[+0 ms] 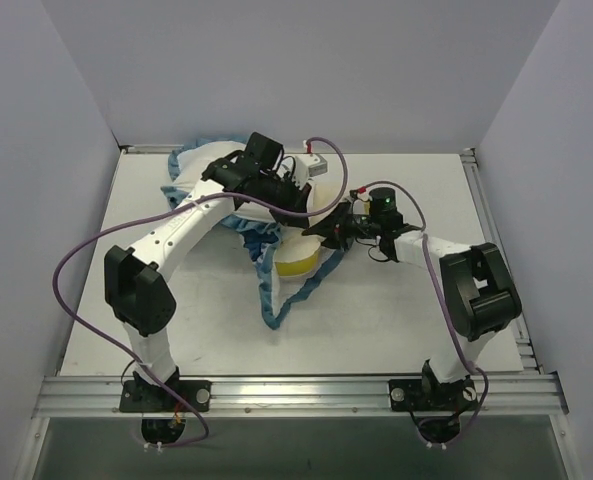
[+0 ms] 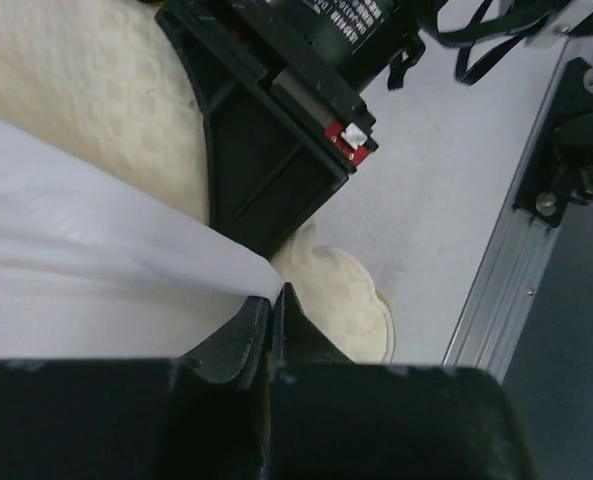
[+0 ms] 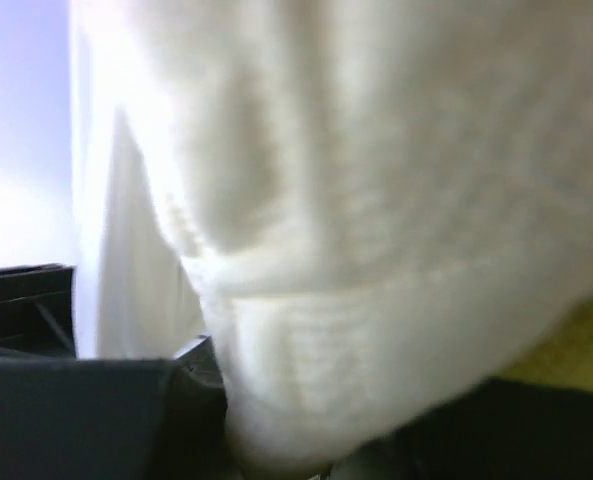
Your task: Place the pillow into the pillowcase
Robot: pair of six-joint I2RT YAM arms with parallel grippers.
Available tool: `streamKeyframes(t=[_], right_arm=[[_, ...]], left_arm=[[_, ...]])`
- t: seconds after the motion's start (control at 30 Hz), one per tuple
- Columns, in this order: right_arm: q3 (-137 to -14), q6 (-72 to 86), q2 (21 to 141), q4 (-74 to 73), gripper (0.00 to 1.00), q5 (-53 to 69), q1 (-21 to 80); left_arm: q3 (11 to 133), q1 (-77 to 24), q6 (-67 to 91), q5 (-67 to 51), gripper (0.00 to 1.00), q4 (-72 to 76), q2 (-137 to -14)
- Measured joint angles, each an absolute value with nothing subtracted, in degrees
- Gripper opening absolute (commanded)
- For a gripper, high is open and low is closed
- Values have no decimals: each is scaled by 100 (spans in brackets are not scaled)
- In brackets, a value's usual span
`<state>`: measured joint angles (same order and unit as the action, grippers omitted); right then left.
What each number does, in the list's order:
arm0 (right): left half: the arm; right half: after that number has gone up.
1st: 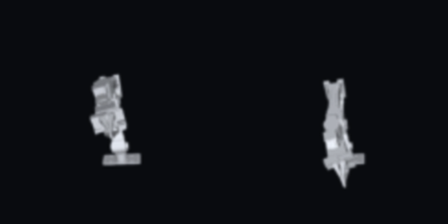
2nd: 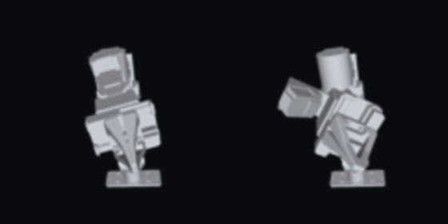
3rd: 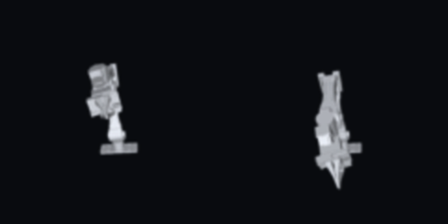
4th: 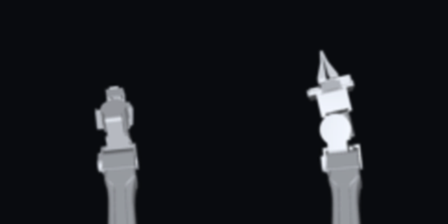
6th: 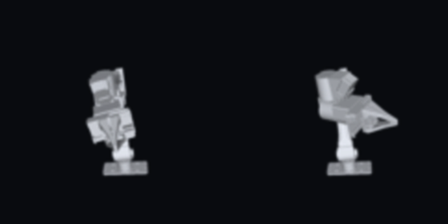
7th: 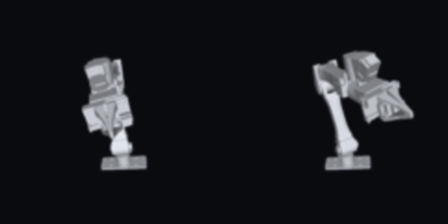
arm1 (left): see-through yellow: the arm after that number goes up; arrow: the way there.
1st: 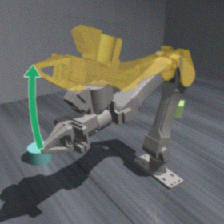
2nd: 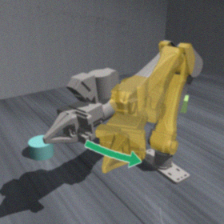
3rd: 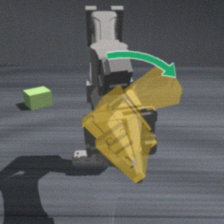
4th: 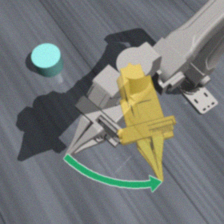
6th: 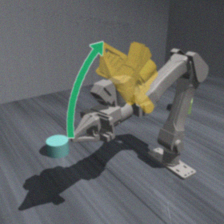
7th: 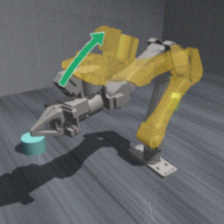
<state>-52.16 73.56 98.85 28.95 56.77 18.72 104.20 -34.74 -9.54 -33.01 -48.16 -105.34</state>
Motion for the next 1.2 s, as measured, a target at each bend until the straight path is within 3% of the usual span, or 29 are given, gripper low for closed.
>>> streamKeyframes(t=[0.1,0.4,0.47,0.53,0.67,0.73,0.83,0.87,0.97,1.0,1.03,1.07,1.2], right_arm=[[-5028,7819,10009,3809,0,5583,2110],[-5253,6847,11227,3514,0,5520,2244],[-5275,6707,11306,3538,0,5592,2250],[-5308,6622,11303,3544,0,5647,2261],[-5448,5940,11264,3006,0,5795,2255],[-5791,4818,11142,1782,0,5710,2274],[-6099,3256,10796,309,0,5378,2410],[-6099,2823,10650,-60,3,5290,2486],[-6034,1892,10350,-996,49,5214,2724],[-6016,1695,10326,-1288,73,5238,2749],[-5994,1529,10324,-1549,82,5280,2740],[-5959,1352,10324,-1778,88,5308,2674],[-5968,1177,10324,-2412,88,5437,1658]], left_arm=[[10219,-3280,-869,-3739,0,-4777,-10527],[8541,-2808,-1577,-3415,4,-4746,-10119],[8434,-2812,-1737,-3164,15,-4766,-9915],[8418,-2818,-1870,-2941,20,-4825,-9701],[8569,-2816,-2058,-2805,71,-5144,-9548],[8731,-2803,-2027,-2742,77,-5297,-9550],[9292,-2694,-1756,-2497,77,-5406,-9688],[9572,-2663,-1645,-2342,77,-5374,-9797],[10342,-2611,-1310,-1813,76,-4995,-10250],[10558,-2602,-1227,-1673,75,-4882,-10422],[10783,-2600,-1157,-1553,75,-4797,-10632],[10980,-2602,-1100,-1448,74,-4689,-10857],[11832,-2626,-934,-1131,73,-4495,-11955]])
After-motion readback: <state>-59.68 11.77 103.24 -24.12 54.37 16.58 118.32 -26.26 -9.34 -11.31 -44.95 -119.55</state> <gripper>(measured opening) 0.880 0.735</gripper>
